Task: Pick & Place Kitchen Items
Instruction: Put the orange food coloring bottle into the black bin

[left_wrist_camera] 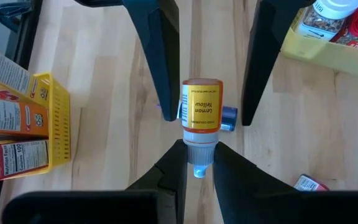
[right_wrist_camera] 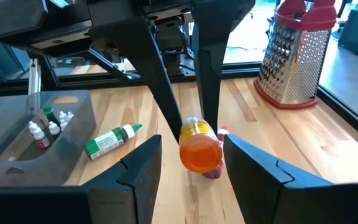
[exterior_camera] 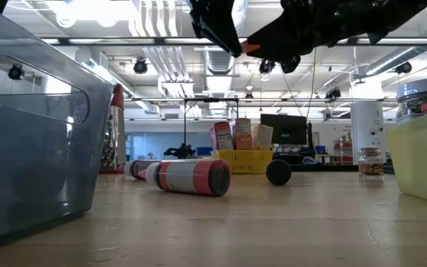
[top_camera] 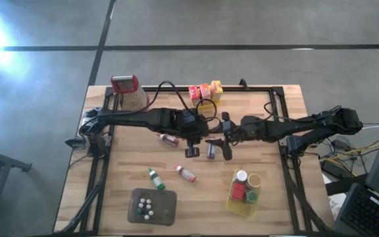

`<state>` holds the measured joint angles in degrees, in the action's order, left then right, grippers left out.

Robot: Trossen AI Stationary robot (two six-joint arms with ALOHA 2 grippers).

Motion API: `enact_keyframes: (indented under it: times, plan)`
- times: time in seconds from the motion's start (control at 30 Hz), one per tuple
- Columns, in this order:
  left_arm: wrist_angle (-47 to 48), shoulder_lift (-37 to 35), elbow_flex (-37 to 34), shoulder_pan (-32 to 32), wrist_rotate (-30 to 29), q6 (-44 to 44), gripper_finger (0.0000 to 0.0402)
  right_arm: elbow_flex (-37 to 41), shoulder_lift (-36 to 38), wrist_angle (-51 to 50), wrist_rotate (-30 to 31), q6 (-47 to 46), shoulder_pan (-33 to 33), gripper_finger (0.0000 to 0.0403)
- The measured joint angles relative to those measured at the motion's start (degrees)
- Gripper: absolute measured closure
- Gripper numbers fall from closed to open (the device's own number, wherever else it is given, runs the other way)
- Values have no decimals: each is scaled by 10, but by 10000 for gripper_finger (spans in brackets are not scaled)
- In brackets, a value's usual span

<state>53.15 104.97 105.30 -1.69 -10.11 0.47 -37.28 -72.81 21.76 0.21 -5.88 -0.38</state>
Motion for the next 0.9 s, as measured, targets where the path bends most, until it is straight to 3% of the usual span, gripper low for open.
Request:
enact_keyframes:
  times: [0.9]
  plan:
    - [0, -1, -1, 0, -1, -2, 337, 0, 0, 11, 15, 2, 0, 320]
